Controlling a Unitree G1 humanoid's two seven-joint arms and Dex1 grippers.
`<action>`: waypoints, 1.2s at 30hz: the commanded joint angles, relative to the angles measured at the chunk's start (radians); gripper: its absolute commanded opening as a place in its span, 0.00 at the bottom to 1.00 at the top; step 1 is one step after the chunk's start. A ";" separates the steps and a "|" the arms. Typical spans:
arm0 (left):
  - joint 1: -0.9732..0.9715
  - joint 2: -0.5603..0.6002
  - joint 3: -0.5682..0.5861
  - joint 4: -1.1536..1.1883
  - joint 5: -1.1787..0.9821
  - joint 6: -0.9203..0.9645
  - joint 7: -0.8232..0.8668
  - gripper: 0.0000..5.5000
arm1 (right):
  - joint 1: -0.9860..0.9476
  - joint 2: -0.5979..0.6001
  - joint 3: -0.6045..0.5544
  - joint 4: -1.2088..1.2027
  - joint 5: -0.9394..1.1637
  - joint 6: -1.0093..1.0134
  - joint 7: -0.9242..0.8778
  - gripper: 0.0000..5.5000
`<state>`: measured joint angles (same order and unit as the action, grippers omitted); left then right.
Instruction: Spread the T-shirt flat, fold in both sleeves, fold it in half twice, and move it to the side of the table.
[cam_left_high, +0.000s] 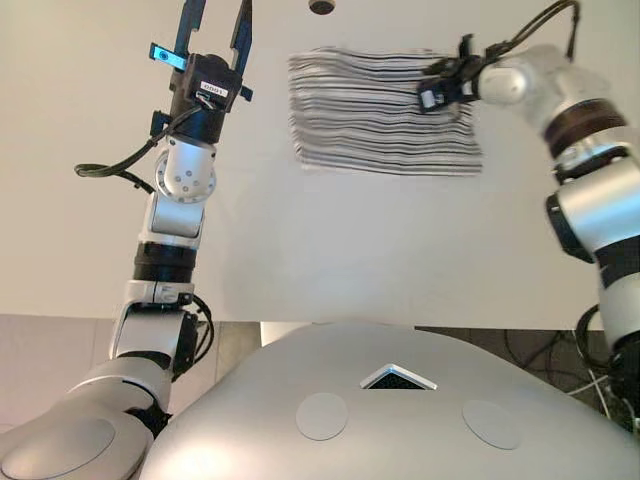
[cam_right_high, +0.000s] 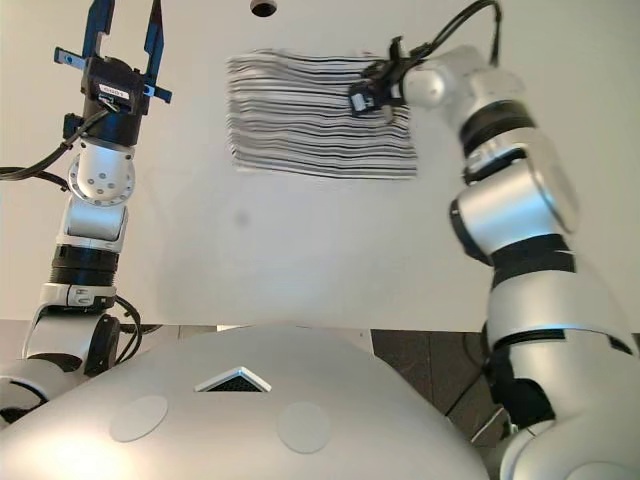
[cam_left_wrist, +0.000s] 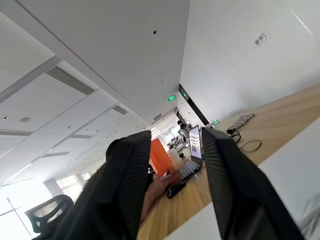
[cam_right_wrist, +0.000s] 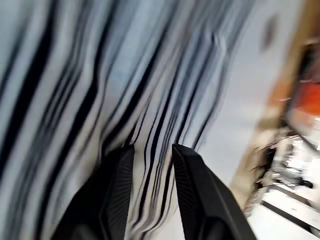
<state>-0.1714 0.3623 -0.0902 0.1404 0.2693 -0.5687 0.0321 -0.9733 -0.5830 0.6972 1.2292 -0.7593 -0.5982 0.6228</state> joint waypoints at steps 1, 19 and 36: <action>-0.001 -0.015 -0.008 -0.026 0.028 0.039 -0.017 0.33 | 0.063 -0.142 0.011 -0.145 0.035 -0.028 0.342 0.26; 0.054 0.098 -0.102 -0.055 0.157 -0.020 -0.159 0.33 | 0.585 -0.198 -0.199 -1.069 0.430 0.393 0.589 0.26; 0.287 0.397 -0.309 -0.003 0.573 -0.410 -0.248 0.44 | 1.068 -0.187 -0.922 -1.695 1.213 0.654 0.266 0.26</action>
<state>0.1295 0.7720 -0.3480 0.0953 0.7594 -0.9918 -0.1847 0.0715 -0.7561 -0.1984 -0.4495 0.4438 0.0372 0.8880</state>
